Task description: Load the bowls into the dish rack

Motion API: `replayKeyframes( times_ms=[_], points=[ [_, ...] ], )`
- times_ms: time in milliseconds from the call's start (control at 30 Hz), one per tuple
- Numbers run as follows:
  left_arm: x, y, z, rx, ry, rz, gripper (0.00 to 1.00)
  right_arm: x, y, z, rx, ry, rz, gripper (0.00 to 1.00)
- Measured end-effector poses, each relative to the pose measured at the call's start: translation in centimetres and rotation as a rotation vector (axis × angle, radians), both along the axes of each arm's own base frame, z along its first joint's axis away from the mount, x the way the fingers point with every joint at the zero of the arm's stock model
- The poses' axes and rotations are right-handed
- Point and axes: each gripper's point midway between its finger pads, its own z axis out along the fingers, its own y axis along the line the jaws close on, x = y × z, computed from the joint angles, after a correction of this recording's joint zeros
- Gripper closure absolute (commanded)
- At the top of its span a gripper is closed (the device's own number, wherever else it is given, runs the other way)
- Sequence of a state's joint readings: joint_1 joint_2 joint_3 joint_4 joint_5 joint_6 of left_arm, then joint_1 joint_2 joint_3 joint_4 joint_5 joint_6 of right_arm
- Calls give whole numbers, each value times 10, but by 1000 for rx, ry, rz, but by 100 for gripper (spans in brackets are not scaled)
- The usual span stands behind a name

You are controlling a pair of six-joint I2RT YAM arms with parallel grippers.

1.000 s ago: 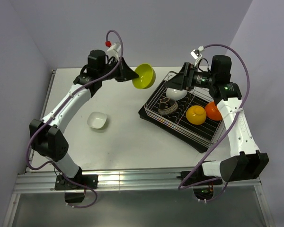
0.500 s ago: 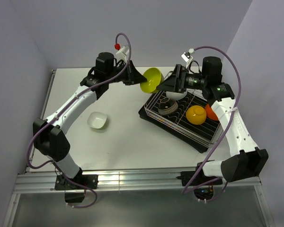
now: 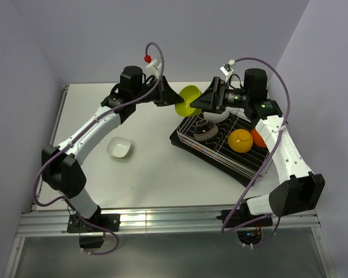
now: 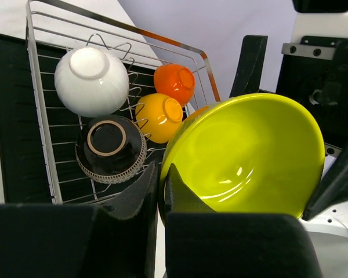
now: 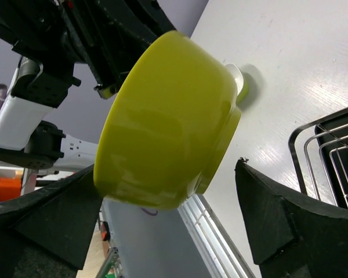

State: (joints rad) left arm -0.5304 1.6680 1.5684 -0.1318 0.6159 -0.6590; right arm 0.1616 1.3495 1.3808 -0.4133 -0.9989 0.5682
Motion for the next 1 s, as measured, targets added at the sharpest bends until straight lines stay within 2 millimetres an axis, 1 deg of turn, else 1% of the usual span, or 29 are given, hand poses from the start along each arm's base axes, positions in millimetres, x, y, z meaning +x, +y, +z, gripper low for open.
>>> replayKeyframes(
  times_ms=[67,100,167,200,267,300,367,400,500,533,600,700,800,900,1000],
  points=[
    [-1,-1,-1,1,3,-3,100,2,1,-1,5,10,4,16],
    [-2,-2,-2,2,3,-4,100,2,2,-2,10,18,11,26],
    [-1,-1,-4,8,8,1,100,0,3,-1,19,27,22,35],
    [-1,-1,-5,9,9,3,100,0,3,-1,22,29,22,45],
    [0,-1,-4,9,6,5,100,0,3,-1,25,39,18,59],
    [0,-1,-4,9,6,5,99,1,3,-1,25,37,18,76],
    [0,-1,-5,9,6,6,82,0,3,-1,24,35,19,93],
    [0,-1,-5,10,5,5,67,1,3,-1,23,32,20,100],
    [-1,0,-6,14,4,2,48,0,2,-3,14,21,26,100],
    [-1,0,-6,14,4,1,39,0,2,-4,9,18,28,100],
    [-1,0,-6,17,5,1,30,-1,1,-7,-4,12,28,100],
    [3,5,-6,18,9,12,25,0,-4,-10,-30,1,19,100],
    [12,16,-6,19,12,38,22,2,-14,-15,-69,-16,-1,100],
    [22,29,-9,28,18,71,21,2,-31,-20,-136,-53,-36,100],
    [30,41,-14,47,25,97,20,-1,-52,-25,-237,-97,-77,100]
  ],
)
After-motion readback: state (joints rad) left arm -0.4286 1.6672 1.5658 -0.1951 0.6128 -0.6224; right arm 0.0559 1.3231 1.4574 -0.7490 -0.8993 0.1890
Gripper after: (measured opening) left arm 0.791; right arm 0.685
